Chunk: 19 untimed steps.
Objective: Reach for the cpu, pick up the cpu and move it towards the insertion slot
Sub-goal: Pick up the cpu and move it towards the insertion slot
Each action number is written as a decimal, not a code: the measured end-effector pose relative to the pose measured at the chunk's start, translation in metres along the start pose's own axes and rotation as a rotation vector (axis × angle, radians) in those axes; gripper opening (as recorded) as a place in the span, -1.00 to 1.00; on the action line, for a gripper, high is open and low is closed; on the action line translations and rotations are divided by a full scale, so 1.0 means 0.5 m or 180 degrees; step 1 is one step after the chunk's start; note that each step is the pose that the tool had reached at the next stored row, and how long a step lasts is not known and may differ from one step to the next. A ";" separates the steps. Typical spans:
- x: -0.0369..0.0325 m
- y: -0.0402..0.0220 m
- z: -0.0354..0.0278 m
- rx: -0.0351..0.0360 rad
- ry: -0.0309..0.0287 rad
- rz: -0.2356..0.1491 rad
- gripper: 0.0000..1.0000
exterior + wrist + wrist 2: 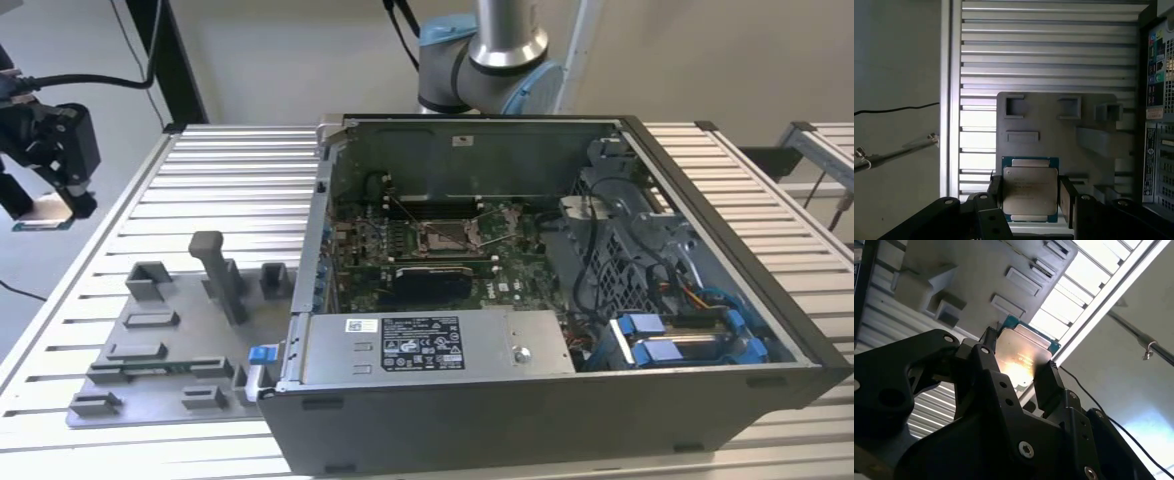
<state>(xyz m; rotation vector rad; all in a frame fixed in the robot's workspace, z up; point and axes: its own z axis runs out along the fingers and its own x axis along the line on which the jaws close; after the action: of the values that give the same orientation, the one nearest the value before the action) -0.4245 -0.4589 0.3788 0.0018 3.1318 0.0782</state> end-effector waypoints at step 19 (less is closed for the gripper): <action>-0.047 0.000 -0.002 0.0000 0.0000 0.0000 -1.00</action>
<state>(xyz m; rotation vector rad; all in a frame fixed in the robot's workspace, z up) -0.4008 -0.4588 0.3801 0.0018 3.1319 0.0782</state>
